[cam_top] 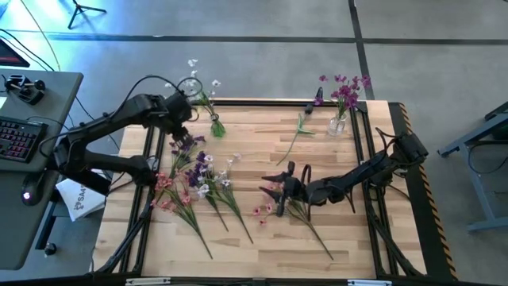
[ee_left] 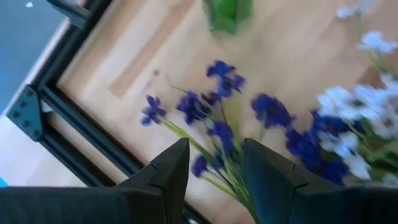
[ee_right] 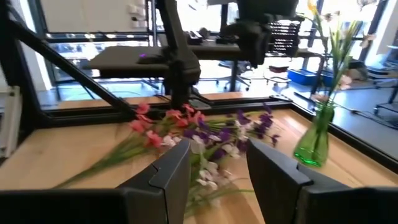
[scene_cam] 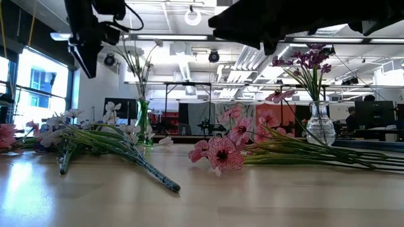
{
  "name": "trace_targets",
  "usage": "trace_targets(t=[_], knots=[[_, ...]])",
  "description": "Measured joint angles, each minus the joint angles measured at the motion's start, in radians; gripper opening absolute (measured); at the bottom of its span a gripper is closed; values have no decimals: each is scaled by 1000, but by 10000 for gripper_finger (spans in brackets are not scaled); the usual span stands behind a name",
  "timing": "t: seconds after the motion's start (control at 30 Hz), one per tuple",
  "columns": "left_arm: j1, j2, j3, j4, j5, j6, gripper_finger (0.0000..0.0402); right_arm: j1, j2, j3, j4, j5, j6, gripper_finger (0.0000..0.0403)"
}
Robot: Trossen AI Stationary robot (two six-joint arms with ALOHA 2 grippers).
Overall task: Sort flowers into vase by color
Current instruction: Put the right pink flowers into the green vase
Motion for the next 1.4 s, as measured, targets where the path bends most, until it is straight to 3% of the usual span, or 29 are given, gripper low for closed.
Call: trace_targets(t=[0.13,0.37,0.53,0.7,1.03,1.23,1.4], knots=[[-137,-39,0,-52,0,-83,140,26,-20,0,-68,45,-2,151],[-496,-110,-2,-11,-24,-285,140,142,-162,0,-349,252,74,151],[-739,-137,-80,215,-122,-348,140,238,-276,0,-606,289,242,151],[-896,-124,-218,544,-167,-318,140,322,-353,0,-867,248,488,151],[-987,-3,-528,1304,-172,-165,140,373,-334,0,-1185,99,965,151],[-962,121,-624,1612,-231,-163,140,373,-248,0,-1176,22,1009,151],[-928,224,-631,1718,-231,-164,140,371,-160,0,-1168,23,1001,151]])
